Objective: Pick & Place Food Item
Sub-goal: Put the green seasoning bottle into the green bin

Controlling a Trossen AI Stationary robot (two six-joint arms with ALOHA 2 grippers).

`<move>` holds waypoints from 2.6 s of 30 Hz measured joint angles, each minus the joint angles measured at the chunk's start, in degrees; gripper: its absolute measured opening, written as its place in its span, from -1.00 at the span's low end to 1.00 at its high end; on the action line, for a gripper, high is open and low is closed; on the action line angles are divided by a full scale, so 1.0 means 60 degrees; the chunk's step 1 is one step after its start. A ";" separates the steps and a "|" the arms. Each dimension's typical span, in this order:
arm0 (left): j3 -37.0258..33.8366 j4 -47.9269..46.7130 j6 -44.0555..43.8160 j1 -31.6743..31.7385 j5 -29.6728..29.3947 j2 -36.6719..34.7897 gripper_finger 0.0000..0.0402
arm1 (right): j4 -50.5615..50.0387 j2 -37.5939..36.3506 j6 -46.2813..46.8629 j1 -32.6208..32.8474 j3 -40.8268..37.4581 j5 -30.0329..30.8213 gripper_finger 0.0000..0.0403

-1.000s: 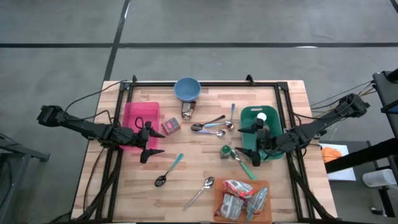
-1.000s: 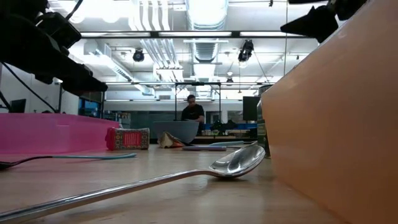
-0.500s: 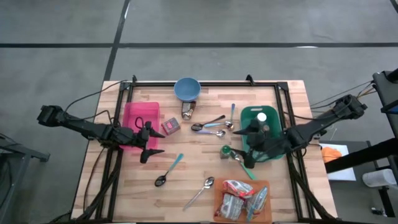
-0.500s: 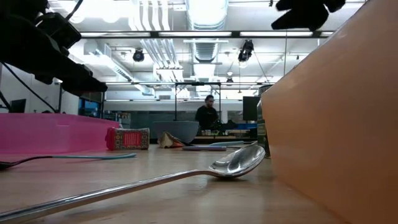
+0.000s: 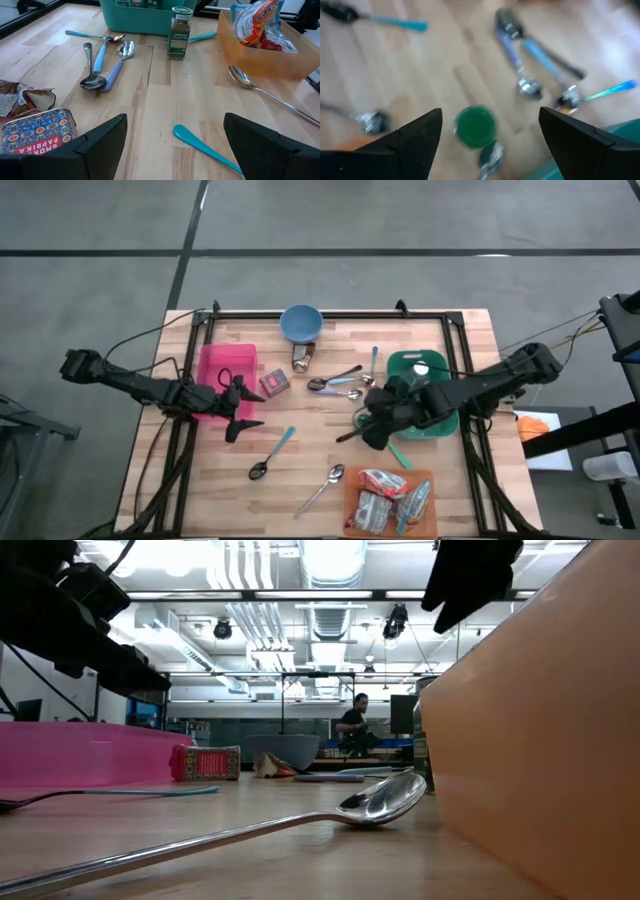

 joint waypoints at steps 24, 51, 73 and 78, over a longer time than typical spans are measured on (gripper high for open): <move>0.0000 -0.0042 0.0003 0.0001 -0.0003 0.0004 0.67 | -0.2135 0.2128 0.1011 -0.0895 0.1960 -0.2300 0.62; 0.0000 -0.0040 0.0002 0.0002 -0.0003 0.0004 0.67 | -0.0636 0.2149 0.1067 -0.0960 0.0635 -0.2025 0.96; 0.0000 -0.0039 0.0002 0.0004 -0.0002 0.0004 0.67 | 0.0446 0.2149 0.1357 -0.0979 -0.0273 -0.2190 0.95; 0.0000 -0.0042 0.0001 0.0003 -0.0002 0.0004 0.67 | 0.0523 0.2149 0.1357 -0.0979 -0.0273 -0.2165 0.95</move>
